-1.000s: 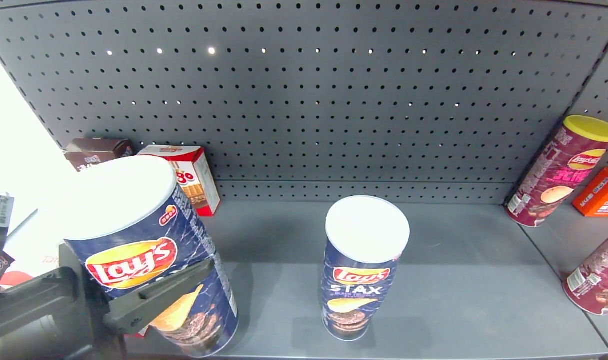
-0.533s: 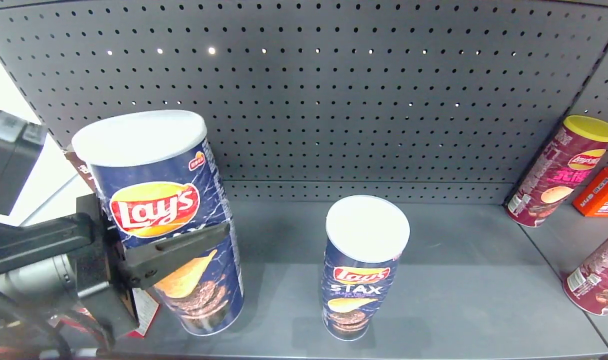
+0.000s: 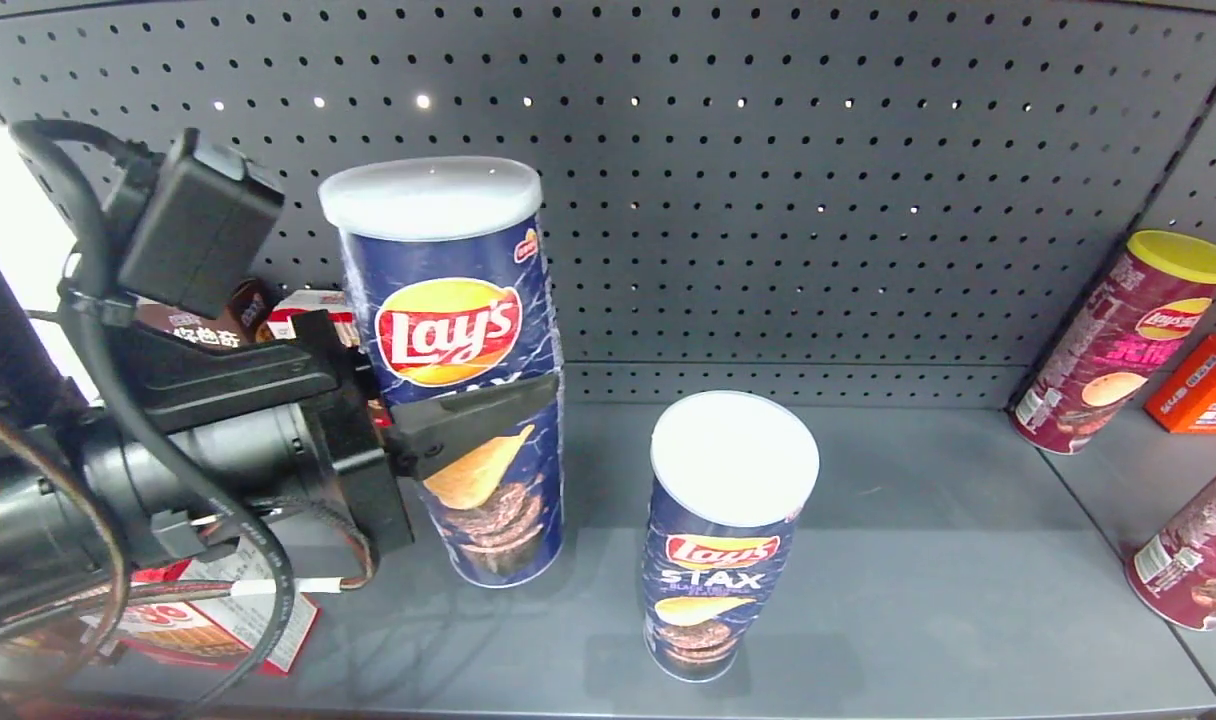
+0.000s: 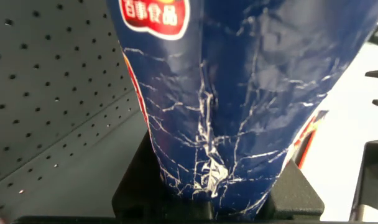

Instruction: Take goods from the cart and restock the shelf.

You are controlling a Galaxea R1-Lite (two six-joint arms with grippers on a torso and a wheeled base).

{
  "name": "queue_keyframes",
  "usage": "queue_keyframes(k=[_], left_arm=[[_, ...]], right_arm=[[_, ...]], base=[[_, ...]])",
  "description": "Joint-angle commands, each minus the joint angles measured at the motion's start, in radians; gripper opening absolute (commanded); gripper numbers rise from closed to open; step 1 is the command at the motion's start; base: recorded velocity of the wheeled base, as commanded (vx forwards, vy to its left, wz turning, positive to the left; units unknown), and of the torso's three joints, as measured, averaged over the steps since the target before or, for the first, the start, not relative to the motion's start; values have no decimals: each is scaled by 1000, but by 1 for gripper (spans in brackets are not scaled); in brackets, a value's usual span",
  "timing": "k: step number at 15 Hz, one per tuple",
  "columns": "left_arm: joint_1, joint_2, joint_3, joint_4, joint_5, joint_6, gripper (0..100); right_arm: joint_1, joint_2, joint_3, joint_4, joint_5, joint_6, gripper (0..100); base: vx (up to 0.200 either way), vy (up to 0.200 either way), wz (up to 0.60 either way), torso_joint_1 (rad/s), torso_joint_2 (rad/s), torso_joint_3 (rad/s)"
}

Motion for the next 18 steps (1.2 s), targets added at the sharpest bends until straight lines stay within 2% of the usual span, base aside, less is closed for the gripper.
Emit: queue_keyframes(k=[1, 5, 6, 8, 10, 14, 18], left_arm=[[-7, 64, -7, -3, 0, -6, 0], [-36, 110, -59, 20, -5, -3, 0], [-44, 136, -71, 20, 9, -3, 0], [-46, 200, -110, 7, 106, -4, 0], [-32, 251, -134, -7, 113, 2, 0], [-16, 378, -168, -171, 113, 0, 0], [27, 458, -206, -221, 115, 0, 0]], right_arm=[[0, 4, 0, 0, 0, 0, 100], [0, 4, 0, 0, 0, 0, 100], [0, 4, 0, 0, 0, 0, 100], [0, 4, 0, 0, 0, 0, 100], [0, 4, 0, 0, 0, 0, 100], [0, 4, 0, 0, 0, 0, 100], [0, 4, 0, 0, 0, 0, 100]], base=[[0, 0, 0, 0, 0, 0], [0, 0, 0, 0, 0, 0], [0, 0, 0, 0, 0, 0], [0, 0, 0, 0, 0, 0], [0, 0, 0, 0, 0, 0], [0, 0, 0, 0, 0, 0], [0, 0, 0, 0, 0, 0]])
